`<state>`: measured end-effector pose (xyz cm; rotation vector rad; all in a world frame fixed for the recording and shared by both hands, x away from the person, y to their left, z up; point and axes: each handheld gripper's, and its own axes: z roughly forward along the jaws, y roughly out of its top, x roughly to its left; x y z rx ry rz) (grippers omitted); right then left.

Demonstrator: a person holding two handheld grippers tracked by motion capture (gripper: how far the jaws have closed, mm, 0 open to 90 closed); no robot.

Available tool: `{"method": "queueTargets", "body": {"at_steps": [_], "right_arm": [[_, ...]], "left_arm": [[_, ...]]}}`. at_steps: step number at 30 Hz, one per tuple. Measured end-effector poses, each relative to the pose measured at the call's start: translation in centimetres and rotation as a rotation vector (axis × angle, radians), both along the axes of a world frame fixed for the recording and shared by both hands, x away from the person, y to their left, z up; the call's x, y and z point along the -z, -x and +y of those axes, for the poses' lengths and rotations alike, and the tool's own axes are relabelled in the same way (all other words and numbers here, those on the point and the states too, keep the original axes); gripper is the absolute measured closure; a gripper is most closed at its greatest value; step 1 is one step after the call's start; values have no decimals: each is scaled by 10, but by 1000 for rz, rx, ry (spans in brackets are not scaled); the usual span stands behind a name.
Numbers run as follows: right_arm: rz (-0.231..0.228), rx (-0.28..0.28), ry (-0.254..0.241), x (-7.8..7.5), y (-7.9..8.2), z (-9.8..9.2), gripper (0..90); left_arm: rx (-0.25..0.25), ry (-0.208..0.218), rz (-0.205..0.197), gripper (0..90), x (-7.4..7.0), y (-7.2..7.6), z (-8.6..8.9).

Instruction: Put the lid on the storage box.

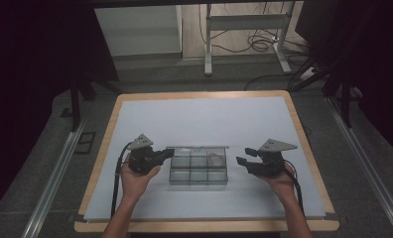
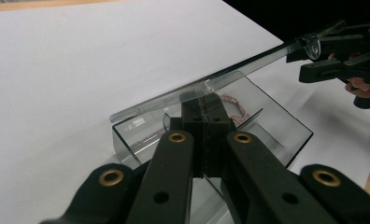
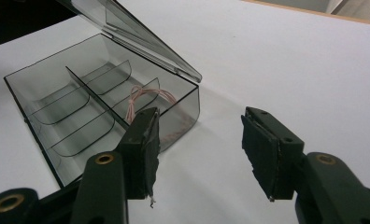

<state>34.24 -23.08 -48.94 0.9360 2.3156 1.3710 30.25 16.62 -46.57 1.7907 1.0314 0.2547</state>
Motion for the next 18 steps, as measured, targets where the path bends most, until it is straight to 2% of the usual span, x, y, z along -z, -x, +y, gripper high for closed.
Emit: {"method": "queueTargets", "body": {"at_steps": [3,8,18], "right_arm": [[-4,10,-1,0,4,-4,440],[-6,15,28,1,8,-5,433],[-5,24,21,5,13,-11,431]], "left_arm": [[4,-4,-2,900,0,0,0],[2,-3,1,900,0,2,0],[4,-1,4,900,3,7,0]]}}
